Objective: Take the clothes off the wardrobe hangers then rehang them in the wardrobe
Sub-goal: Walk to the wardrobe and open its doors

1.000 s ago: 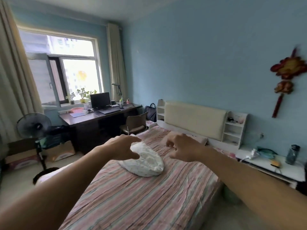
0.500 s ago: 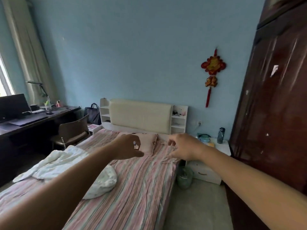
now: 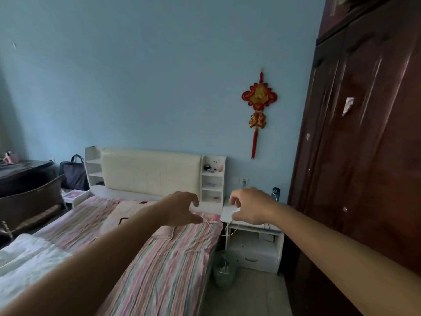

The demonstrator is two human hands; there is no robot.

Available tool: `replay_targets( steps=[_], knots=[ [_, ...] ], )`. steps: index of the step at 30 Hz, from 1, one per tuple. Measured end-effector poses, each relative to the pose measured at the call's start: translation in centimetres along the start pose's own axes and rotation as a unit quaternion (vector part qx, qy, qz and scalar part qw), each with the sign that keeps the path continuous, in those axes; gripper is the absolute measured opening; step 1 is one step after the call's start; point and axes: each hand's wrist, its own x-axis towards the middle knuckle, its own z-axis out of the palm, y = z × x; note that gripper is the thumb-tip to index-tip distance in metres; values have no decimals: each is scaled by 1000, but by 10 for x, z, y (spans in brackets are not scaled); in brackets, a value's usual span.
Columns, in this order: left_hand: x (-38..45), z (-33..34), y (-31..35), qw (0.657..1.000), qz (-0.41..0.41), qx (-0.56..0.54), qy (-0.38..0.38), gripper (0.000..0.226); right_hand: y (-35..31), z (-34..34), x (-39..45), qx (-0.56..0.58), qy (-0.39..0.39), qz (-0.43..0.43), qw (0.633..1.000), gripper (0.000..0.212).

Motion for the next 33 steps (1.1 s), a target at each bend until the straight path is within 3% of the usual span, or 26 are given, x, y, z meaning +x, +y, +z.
replay_targets(
  steps=[7,21,33],
  knots=[
    [126,5,3,999,12,24,-39,58,85,-8,77,30,1,44,999,33],
    [425,9,3,982,166,63,-67,63,236,-29,275,31,39,178,983,32],
    [630,40,82,951,293,5,-104,62,373,-60,338,29,86,275,957,36]
  ],
)
